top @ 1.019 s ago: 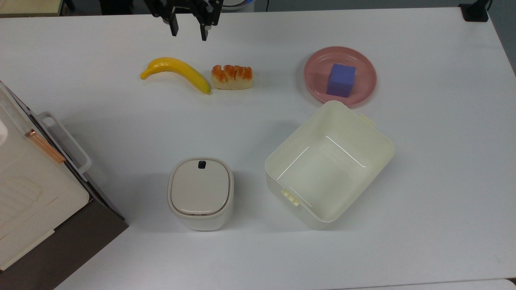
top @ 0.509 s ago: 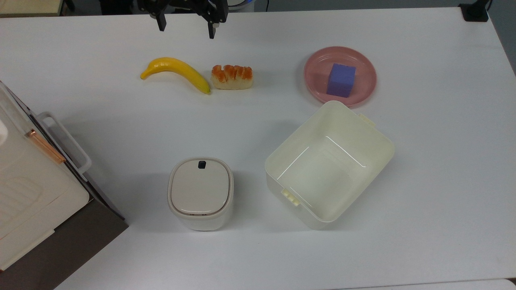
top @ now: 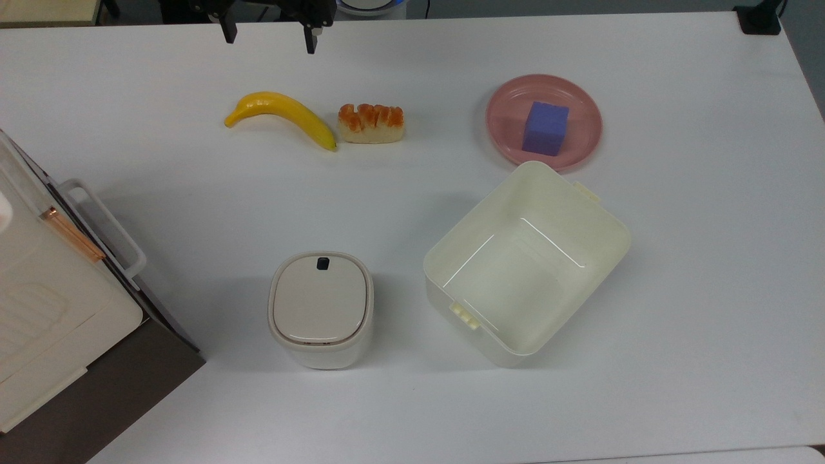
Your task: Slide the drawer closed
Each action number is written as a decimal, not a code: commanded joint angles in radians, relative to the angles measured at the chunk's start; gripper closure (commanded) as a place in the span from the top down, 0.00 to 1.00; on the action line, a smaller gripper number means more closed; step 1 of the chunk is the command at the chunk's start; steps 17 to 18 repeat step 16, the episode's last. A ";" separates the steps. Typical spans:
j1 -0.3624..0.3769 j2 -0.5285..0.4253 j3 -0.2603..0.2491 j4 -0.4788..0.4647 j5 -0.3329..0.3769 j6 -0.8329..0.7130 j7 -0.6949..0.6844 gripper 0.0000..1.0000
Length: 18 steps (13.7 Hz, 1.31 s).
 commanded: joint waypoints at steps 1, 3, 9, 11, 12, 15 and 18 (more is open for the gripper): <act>0.029 -0.050 -0.039 -0.020 0.039 0.000 -0.010 1.00; 0.129 -0.049 -0.132 -0.020 0.038 -0.015 -0.010 1.00; 0.336 -0.043 -0.353 -0.020 0.041 -0.005 -0.010 1.00; 0.332 -0.044 -0.369 -0.020 0.074 0.008 -0.012 1.00; 0.339 -0.044 -0.381 -0.019 0.081 0.006 -0.010 1.00; 0.338 -0.044 -0.384 -0.019 0.084 0.005 -0.010 1.00; 0.338 -0.044 -0.384 -0.019 0.084 0.005 -0.010 1.00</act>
